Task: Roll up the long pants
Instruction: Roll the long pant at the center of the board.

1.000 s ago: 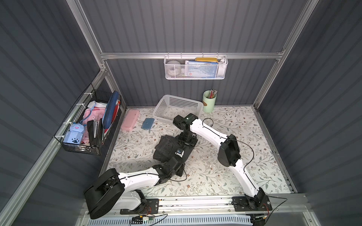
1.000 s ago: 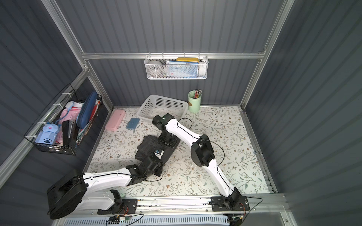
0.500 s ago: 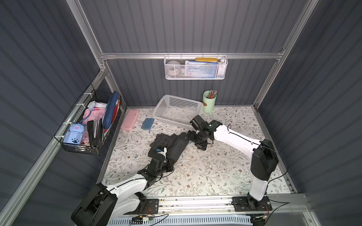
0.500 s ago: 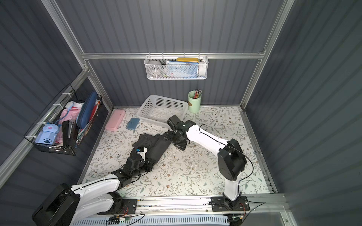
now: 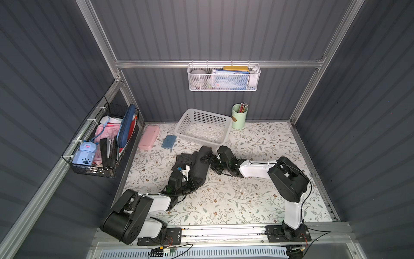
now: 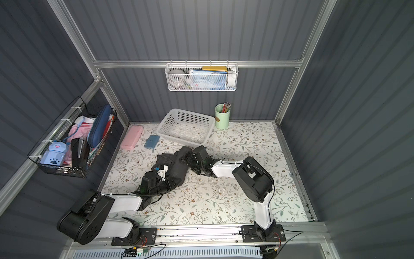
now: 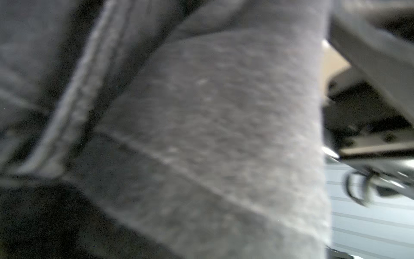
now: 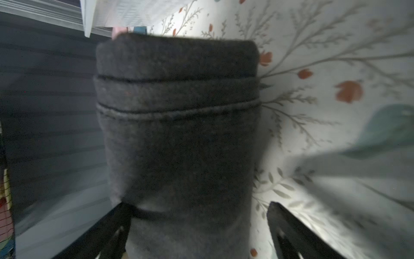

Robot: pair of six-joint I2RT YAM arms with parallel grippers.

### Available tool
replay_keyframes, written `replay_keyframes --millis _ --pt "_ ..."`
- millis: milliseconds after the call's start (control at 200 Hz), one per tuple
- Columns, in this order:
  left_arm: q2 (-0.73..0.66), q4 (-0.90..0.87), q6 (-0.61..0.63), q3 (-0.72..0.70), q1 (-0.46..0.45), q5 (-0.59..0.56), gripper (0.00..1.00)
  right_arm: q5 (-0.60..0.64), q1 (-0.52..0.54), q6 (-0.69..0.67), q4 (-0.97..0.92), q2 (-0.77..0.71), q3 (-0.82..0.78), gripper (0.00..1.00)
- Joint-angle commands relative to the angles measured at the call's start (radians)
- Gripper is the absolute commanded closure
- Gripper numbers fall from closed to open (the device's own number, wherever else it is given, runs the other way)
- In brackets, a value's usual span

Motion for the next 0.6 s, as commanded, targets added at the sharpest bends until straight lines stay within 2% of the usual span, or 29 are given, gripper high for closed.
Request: replay_keyframes --millis 0,165,315,410,490,505,535,575,595 --pt "0.003 0.045 -0.001 0.020 -0.001 0.105 1.00 -0.087 0.005 -0.008 0.155 0.058 0.088 0.01" --pt "0.020 0.049 0.008 0.030 0.008 0.133 1.00 -0.135 0.018 -0.021 0.097 0.130 0.165 0.03" --pt "0.039 0.034 0.018 0.045 0.012 0.140 1.00 -0.144 0.056 -0.149 -0.137 0.146 0.262 0.14" --pt "0.069 0.043 0.018 0.054 0.012 0.144 1.00 -0.155 0.074 -0.165 -0.171 0.161 0.273 0.26" --pt "0.103 0.069 0.010 0.058 0.012 0.155 1.00 -0.169 0.085 -0.183 -0.203 0.175 0.284 0.41" --pt "0.108 0.072 0.007 0.058 0.012 0.157 1.00 -0.167 0.086 -0.189 -0.212 0.175 0.286 0.46" --pt "0.114 0.075 0.005 0.063 0.012 0.160 1.00 -0.156 0.092 -0.201 -0.235 0.174 0.291 0.64" --pt "0.112 0.053 0.011 0.071 0.012 0.159 0.86 -0.143 0.096 -0.232 -0.287 0.174 0.309 0.77" --pt "0.105 0.028 0.020 0.079 0.012 0.157 0.82 -0.132 0.098 -0.253 -0.319 0.171 0.320 0.81"
